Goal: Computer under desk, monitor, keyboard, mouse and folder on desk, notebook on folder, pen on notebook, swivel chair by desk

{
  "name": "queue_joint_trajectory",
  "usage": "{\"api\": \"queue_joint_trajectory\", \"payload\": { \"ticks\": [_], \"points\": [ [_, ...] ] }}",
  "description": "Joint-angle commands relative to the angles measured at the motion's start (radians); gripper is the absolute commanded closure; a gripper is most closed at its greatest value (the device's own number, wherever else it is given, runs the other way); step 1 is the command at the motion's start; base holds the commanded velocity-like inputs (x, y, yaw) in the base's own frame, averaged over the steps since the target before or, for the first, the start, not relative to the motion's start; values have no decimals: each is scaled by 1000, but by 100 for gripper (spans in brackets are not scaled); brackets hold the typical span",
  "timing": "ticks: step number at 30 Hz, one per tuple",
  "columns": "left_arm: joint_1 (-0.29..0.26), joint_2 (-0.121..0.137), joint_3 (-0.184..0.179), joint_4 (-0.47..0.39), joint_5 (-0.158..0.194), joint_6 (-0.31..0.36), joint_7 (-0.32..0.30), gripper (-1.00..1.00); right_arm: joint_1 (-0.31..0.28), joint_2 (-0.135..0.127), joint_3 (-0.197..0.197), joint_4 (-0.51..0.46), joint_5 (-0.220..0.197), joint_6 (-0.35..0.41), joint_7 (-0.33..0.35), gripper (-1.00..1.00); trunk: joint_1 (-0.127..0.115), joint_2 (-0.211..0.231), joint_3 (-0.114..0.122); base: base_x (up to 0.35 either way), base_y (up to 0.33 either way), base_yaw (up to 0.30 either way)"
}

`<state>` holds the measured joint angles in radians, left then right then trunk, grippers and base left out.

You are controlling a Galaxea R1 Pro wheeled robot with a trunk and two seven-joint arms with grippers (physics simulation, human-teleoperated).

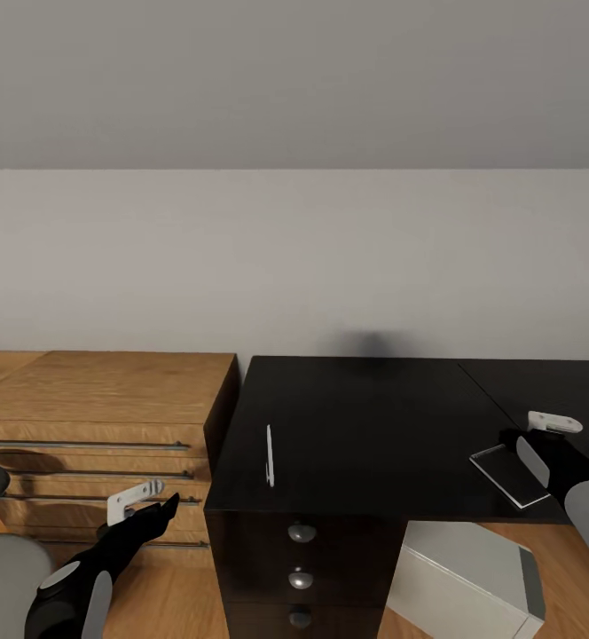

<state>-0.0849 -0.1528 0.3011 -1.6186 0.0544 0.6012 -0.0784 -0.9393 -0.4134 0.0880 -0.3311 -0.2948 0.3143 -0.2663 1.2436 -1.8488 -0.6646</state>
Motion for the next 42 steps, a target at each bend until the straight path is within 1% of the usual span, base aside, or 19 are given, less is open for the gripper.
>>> {"api": "queue_joint_trajectory", "payload": {
  "ticks": [1, 15, 28, 42],
  "points": [
    [-1, -1, 3, -1, 5, 6, -4, -100, 0, -1, 9, 64, -17, 11, -4, -100, 0, 0, -1, -1, 0, 0],
    [-1, -1, 5, 0, 5, 6, -4, -100, 0, -1, 9, 65, -17, 11, -4, -100, 0, 0, -1, -5, 4, 0],
    [-1, -1, 6, 0, 5, 6, -5, -100, 0, -1, 9, 65, -17, 11, -4, -100, 0, 0, -1, -160, 147, 0],
    [-1, -1, 6, 0, 5, 6, -6, -100, 0, -1, 9, 65, -17, 11, -4, -100, 0, 0, -1, -22, 19, 0]
  ]
}}
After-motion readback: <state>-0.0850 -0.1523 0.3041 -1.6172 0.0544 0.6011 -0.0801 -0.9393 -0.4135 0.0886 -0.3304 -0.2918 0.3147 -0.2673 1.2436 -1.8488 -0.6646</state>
